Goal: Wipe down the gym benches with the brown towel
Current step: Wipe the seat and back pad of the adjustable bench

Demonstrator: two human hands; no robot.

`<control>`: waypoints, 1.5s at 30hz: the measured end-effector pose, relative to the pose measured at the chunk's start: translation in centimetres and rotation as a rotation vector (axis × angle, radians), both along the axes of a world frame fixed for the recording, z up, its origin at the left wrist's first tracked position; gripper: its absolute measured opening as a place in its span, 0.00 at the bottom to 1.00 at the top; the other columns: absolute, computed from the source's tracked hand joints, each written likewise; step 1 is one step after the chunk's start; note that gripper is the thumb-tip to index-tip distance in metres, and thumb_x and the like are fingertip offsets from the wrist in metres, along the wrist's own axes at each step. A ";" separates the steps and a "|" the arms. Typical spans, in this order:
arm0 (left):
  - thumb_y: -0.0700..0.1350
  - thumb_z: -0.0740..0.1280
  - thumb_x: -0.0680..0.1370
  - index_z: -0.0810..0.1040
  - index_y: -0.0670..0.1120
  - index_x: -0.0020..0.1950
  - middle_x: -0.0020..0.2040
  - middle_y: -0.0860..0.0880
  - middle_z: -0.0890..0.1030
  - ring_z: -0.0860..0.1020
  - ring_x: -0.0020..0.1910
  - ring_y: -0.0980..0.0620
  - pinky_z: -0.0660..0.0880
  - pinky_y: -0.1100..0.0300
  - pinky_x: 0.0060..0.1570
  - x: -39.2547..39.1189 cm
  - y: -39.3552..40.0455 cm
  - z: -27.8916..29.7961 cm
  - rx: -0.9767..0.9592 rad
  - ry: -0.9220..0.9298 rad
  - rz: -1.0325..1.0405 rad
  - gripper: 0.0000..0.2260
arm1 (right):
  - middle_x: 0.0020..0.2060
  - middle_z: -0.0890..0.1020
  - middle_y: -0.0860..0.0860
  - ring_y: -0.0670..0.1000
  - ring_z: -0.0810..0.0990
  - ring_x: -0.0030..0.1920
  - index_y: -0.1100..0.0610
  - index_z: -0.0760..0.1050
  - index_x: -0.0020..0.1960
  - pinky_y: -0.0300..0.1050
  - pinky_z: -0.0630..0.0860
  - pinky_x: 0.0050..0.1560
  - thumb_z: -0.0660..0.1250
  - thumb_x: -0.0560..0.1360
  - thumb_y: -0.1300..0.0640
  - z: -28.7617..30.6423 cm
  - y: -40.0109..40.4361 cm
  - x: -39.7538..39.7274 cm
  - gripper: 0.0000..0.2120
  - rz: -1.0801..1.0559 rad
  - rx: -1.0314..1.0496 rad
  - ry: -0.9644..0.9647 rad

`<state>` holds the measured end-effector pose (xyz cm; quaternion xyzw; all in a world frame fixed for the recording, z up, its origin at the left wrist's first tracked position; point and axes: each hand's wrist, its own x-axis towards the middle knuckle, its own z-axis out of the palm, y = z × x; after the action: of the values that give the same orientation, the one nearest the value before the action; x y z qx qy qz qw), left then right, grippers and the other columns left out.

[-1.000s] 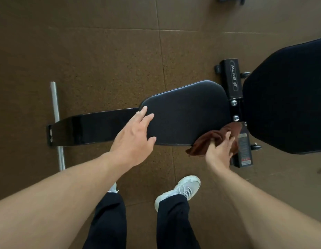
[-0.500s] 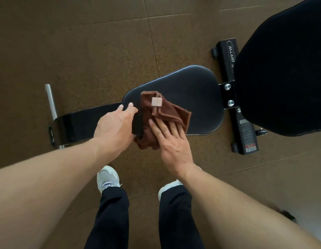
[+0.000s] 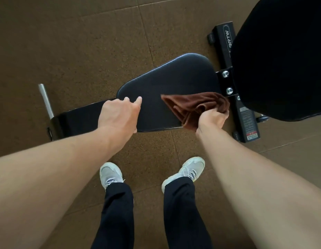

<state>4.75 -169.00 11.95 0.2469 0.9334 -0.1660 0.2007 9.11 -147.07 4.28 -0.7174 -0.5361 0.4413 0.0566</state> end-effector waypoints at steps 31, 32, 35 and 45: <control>0.42 0.69 0.79 0.35 0.53 0.82 0.83 0.54 0.40 0.39 0.81 0.59 0.43 0.59 0.79 11.9 -13.6 -4.5 0.626 -0.248 0.710 0.47 | 0.84 0.48 0.52 0.58 0.40 0.84 0.51 0.48 0.85 0.60 0.39 0.82 0.65 0.82 0.52 -0.7 -16.7 5.4 0.38 1.730 0.688 -0.027; 0.42 0.69 0.79 0.35 0.53 0.82 0.83 0.54 0.40 0.39 0.81 0.59 0.42 0.60 0.79 12.0 -13.7 -4.4 0.626 -0.246 0.716 0.46 | 0.85 0.47 0.52 0.59 0.39 0.83 0.51 0.48 0.85 0.61 0.39 0.82 0.63 0.83 0.48 -0.6 -16.0 4.1 0.37 1.826 0.709 -0.020; 0.43 0.67 0.80 0.33 0.53 0.81 0.83 0.55 0.38 0.38 0.81 0.59 0.41 0.60 0.79 12.1 -13.9 -4.1 0.632 -0.249 0.712 0.45 | 0.85 0.44 0.52 0.58 0.34 0.82 0.51 0.46 0.85 0.63 0.36 0.80 0.57 0.83 0.39 0.0 -15.2 0.3 0.37 2.046 0.698 -0.059; 0.42 0.68 0.80 0.39 0.53 0.83 0.84 0.55 0.43 0.41 0.81 0.59 0.45 0.57 0.80 8.3 -9.3 -2.8 0.688 -0.233 0.723 0.43 | 0.84 0.46 0.55 0.59 0.39 0.83 0.54 0.50 0.85 0.63 0.41 0.82 0.53 0.86 0.44 0.8 -15.4 -4.1 0.31 2.101 0.752 0.057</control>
<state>13.08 -178.32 9.16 -0.0233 0.9311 0.2596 0.2552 5.04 -162.47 5.06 0.1654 -0.9743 0.0959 -0.1189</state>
